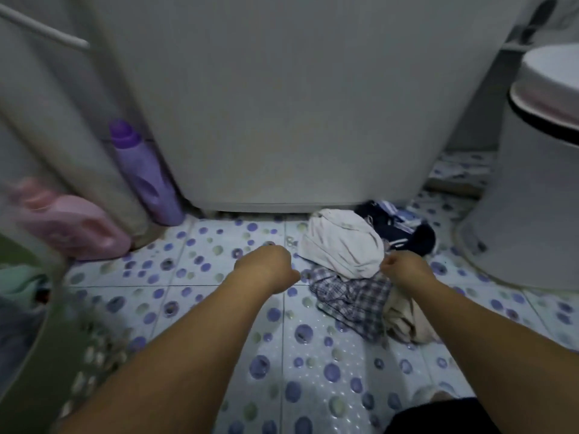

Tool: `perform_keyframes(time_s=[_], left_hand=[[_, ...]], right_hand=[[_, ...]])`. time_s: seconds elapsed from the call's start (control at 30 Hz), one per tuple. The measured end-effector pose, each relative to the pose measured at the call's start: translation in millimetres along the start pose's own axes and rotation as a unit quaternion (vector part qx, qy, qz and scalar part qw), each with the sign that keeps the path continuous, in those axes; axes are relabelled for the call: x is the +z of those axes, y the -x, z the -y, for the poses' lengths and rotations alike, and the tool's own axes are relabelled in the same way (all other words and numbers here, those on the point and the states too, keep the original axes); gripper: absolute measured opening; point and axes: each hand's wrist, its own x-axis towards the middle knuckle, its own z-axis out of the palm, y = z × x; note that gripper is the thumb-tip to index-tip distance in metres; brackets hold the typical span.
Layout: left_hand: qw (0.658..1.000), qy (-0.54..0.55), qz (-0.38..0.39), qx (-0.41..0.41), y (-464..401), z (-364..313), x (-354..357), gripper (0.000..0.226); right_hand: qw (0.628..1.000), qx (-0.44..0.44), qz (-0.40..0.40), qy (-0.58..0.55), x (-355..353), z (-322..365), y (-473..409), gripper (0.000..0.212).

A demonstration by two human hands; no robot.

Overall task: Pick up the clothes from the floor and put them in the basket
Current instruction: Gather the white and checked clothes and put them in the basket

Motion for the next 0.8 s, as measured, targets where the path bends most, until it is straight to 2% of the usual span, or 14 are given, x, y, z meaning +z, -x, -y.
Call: perform_keyframes(time_s=[0.03,0.1,0.17,0.3,0.43,0.5,0.63,0.7,0.73,0.8], left_hand=[[1.0,0.005,0.003,0.006,-6,-7,8,0.028],[1.0,0.014,0.007,0.021,-19,-22,25,0.025],[0.999,0.032,-0.01,0.032,-26,-32,35,0.026],[0.997,0.059,-0.045,0.033,-40,-47,54,0.029],[0.996,0.061,-0.055,0.023,-60,-57,65,0.025],[0.996,0.056,-0.061,0.019,-68,-60,67,0.025],[0.996,0.06,-0.065,0.018,-80,-67,72,0.024],[0.996,0.064,-0.066,0.019,-81,-67,74,0.024],[0.995,0.069,-0.071,0.021,-80,-67,74,0.025],[0.991,0.096,-0.088,0.033,-81,-65,74,0.038]], right_hand=[[1.0,0.015,-0.012,0.008,4,-14,-5,0.035],[0.999,0.022,-0.02,0.019,16,-32,-13,0.024],[0.998,-0.009,-0.047,0.04,25,-37,-20,0.018],[0.98,-0.088,-0.103,0.144,45,-32,-39,0.032],[0.934,-0.181,-0.132,0.279,56,-23,-57,0.038],[0.911,-0.201,-0.131,0.337,57,-20,-65,0.034],[0.889,-0.209,-0.09,0.397,48,-17,-85,0.029],[0.902,-0.222,-0.062,0.366,43,-12,-89,0.026],[0.928,-0.216,-0.051,0.3,38,-8,-87,0.023],[0.98,-0.181,-0.007,0.078,23,7,-80,0.016]])
